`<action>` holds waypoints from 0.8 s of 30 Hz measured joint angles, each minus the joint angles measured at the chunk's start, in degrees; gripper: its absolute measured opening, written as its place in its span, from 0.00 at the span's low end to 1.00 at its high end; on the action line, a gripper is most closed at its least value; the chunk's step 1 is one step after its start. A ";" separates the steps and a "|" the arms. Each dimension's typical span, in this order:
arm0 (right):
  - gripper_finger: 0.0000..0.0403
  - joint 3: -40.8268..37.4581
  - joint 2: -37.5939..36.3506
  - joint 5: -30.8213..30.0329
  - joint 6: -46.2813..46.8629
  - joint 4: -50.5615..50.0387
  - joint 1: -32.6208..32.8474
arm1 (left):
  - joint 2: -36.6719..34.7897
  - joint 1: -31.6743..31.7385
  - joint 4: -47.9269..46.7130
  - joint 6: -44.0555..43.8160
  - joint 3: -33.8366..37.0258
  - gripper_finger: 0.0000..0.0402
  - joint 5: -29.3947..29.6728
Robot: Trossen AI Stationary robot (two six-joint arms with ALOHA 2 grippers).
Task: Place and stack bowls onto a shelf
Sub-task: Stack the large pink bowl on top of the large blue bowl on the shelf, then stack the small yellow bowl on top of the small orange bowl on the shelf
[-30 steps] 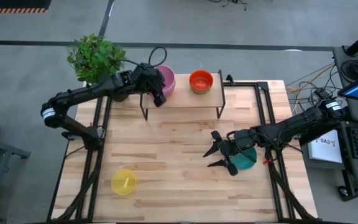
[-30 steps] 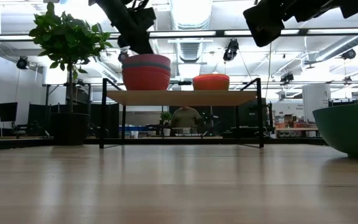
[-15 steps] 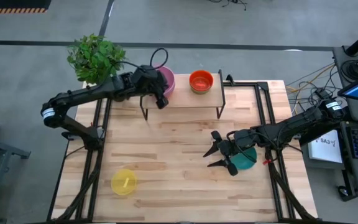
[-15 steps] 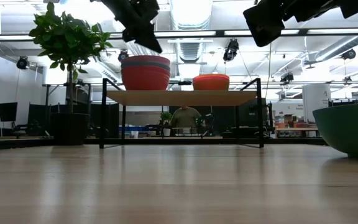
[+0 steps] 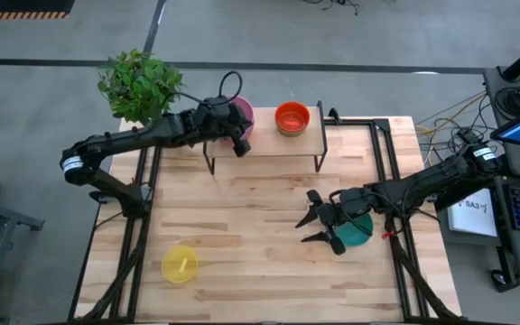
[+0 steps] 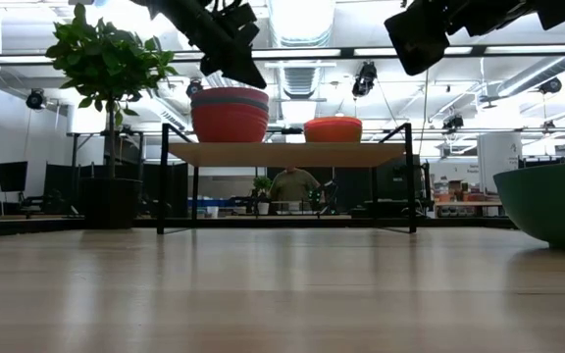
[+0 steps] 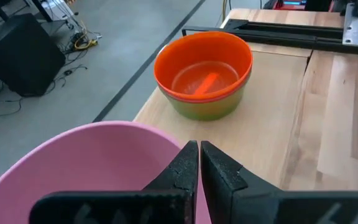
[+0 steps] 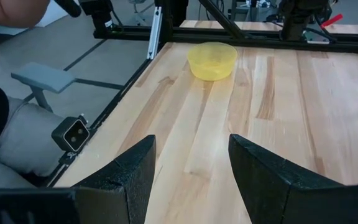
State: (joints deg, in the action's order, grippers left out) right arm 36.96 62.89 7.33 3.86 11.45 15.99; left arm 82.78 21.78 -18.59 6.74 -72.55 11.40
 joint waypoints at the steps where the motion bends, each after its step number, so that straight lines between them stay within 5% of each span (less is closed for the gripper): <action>1: 0.47 -0.08 0.00 0.00 0.00 -0.08 0.00 | 0.00 0.00 0.09 0.00 0.22 0.00 0.01; 17: 0.47 -0.14 0.00 -1.45 0.22 -0.05 -0.02 | -0.10 -0.35 -1.76 -0.41 -1.20 0.00 0.16; 24: 0.47 -0.59 0.00 -1.54 4.74 -0.74 0.00 | -2.60 -5.62 -3.88 -1.71 -3.18 0.00 0.11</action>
State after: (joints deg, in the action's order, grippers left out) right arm 36.37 62.89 5.79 8.59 10.71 15.99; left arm 80.19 16.16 -22.47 5.03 -75.73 11.51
